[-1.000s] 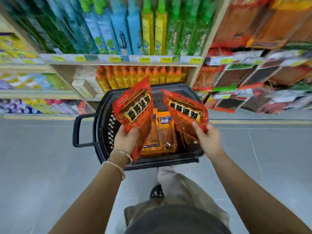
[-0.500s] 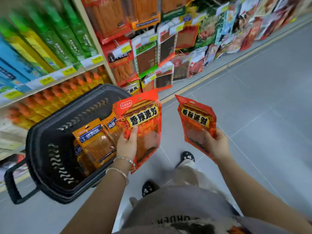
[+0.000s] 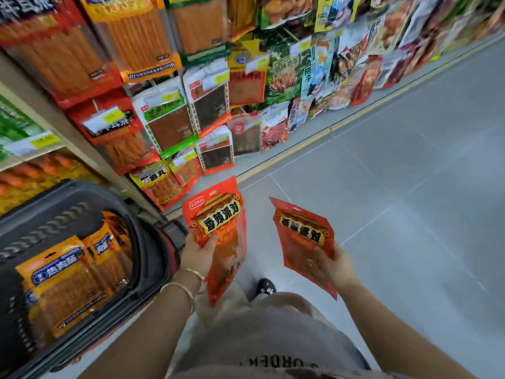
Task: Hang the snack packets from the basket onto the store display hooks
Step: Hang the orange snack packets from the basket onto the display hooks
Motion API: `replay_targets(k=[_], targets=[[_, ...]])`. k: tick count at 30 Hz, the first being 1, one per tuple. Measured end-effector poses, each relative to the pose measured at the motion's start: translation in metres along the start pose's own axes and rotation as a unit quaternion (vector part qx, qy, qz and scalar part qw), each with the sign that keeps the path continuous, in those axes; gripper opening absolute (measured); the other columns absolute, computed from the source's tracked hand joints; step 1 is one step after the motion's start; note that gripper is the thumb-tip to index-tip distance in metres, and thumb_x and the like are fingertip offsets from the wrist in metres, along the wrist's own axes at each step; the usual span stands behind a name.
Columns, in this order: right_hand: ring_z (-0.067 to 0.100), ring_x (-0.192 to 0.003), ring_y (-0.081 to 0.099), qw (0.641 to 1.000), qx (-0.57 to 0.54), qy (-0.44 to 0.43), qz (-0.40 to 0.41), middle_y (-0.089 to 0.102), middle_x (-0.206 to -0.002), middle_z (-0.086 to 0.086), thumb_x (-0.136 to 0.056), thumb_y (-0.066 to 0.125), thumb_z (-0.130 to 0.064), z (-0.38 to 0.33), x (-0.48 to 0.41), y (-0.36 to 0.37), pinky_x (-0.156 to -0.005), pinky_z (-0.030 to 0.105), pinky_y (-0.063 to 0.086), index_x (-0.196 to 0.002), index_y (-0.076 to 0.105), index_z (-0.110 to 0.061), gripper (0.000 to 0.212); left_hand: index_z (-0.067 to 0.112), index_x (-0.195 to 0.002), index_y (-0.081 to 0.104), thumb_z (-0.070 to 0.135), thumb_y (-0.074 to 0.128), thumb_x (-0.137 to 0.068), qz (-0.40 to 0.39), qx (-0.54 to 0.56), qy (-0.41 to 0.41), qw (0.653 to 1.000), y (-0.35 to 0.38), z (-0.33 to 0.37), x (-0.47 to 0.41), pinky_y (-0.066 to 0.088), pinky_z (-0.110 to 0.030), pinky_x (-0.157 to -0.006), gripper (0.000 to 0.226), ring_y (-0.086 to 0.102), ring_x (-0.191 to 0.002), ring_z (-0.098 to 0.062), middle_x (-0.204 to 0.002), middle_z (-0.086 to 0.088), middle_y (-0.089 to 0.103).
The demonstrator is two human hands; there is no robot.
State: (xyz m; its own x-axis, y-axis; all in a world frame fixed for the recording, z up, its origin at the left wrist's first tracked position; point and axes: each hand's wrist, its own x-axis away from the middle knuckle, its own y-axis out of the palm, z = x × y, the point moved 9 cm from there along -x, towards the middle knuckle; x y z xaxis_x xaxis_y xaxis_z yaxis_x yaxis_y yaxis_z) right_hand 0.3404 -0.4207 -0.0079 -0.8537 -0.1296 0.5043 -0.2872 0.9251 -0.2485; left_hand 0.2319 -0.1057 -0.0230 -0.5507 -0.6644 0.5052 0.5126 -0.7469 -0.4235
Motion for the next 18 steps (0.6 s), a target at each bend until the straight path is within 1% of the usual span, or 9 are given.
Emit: replay_targets(k=[2,3,5,8,10,12,14,16,18], targets=[[-0.004,-0.058,0.064,1.0,-0.007,-0.009,0.022,0.061,-0.08,0.0,-0.095,0.048,-0.001,-0.02,-0.02,-0.012,-0.045,0.007,0.044,-0.097,0.055,-0.004,0.008,0.01,-0.125,0.053,0.02,0.063,-0.088,0.0,0.015,-0.01,1.0,0.008,0.016,-0.011,0.044,-0.037,-0.095,0.039,0.058,-0.109,-0.031,-0.117,-0.013,0.063],[-0.006,-0.053,0.062,0.999,-0.004,-0.016,0.034,0.061,-0.075,-0.003,-0.094,0.049,0.001,-0.033,-0.032,-0.016,-0.044,0.006,0.042,-0.09,0.056,-0.006,0.011,0.01,-0.123,0.056,0.02,0.062,-0.088,0.001,0.024,-0.015,1.0,0.01,0.027,-0.019,0.042,-0.034,-0.091,0.036,0.058,-0.109,-0.031,-0.115,-0.012,0.063],[0.0,-0.064,0.065,0.998,0.007,-0.047,0.042,0.066,-0.075,-0.003,-0.094,0.053,-0.01,-0.067,-0.056,-0.018,-0.052,0.009,0.046,-0.085,0.063,-0.011,0.013,0.008,-0.117,0.059,0.028,0.06,-0.088,0.02,0.045,-0.031,0.998,0.012,0.055,-0.036,0.035,-0.029,-0.085,0.036,0.055,-0.112,-0.032,-0.111,-0.01,0.061],[0.026,-0.09,0.065,0.99,0.083,-0.083,0.073,0.071,-0.094,0.012,-0.095,0.051,-0.035,-0.115,-0.102,-0.02,-0.079,0.033,0.052,-0.096,0.068,-0.009,0.031,0.005,-0.122,0.057,0.051,0.052,-0.088,0.07,0.077,-0.012,0.994,0.003,0.113,-0.063,0.03,-0.03,-0.085,0.057,0.051,-0.117,-0.033,-0.119,-0.013,0.058],[0.027,-0.081,0.062,0.984,0.105,-0.109,0.094,0.068,-0.081,0.012,-0.096,0.046,-0.041,-0.156,-0.131,-0.017,-0.071,0.034,0.047,-0.079,0.065,-0.011,0.04,0.005,-0.123,0.056,0.055,0.045,-0.09,0.087,0.083,0.025,0.992,-0.005,0.161,-0.082,0.033,-0.031,-0.088,0.06,0.05,-0.117,-0.034,-0.127,-0.019,0.056],[0.022,-0.066,0.055,0.974,0.138,-0.142,0.112,0.058,-0.062,0.004,-0.096,0.045,-0.043,-0.201,-0.156,-0.011,-0.055,0.031,0.035,-0.059,0.054,-0.016,0.047,0.007,-0.109,0.061,0.054,0.044,-0.091,0.101,0.093,0.055,0.989,-0.015,0.204,-0.103,0.033,-0.029,-0.082,0.053,0.053,-0.104,-0.033,-0.11,-0.015,0.062],[0.013,-0.054,0.054,0.966,0.131,-0.192,0.114,0.054,-0.05,-0.008,-0.095,0.047,-0.044,-0.247,-0.178,0.0,-0.047,0.023,0.038,-0.052,0.05,-0.018,0.05,0.011,-0.107,0.06,0.055,0.044,-0.09,0.109,0.098,0.095,0.985,-0.027,0.245,-0.124,0.032,-0.029,-0.079,0.049,0.051,-0.094,-0.026,-0.101,-0.01,0.061],[-0.005,-0.053,0.052,0.954,0.104,-0.262,0.106,0.055,-0.057,-0.02,-0.095,0.049,-0.04,-0.298,-0.193,0.013,-0.049,0.005,0.036,-0.063,0.057,-0.024,0.037,0.013,-0.129,0.05,0.052,0.047,-0.091,0.123,0.11,0.14,0.976,-0.043,0.284,-0.142,0.032,-0.029,-0.086,0.055,0.051,-0.107,-0.025,-0.121,-0.008,0.057],[-0.006,-0.068,0.055,0.942,0.069,-0.316,0.084,0.061,-0.078,-0.021,-0.096,0.049,-0.036,-0.343,-0.206,0.026,-0.062,0.002,0.036,-0.089,0.061,-0.025,0.018,0.018,-0.131,0.049,0.048,0.053,-0.089,0.14,0.128,0.173,0.966,-0.061,0.32,-0.154,0.031,-0.026,-0.083,0.052,0.052,-0.104,-0.018,-0.111,0.005,0.057]])
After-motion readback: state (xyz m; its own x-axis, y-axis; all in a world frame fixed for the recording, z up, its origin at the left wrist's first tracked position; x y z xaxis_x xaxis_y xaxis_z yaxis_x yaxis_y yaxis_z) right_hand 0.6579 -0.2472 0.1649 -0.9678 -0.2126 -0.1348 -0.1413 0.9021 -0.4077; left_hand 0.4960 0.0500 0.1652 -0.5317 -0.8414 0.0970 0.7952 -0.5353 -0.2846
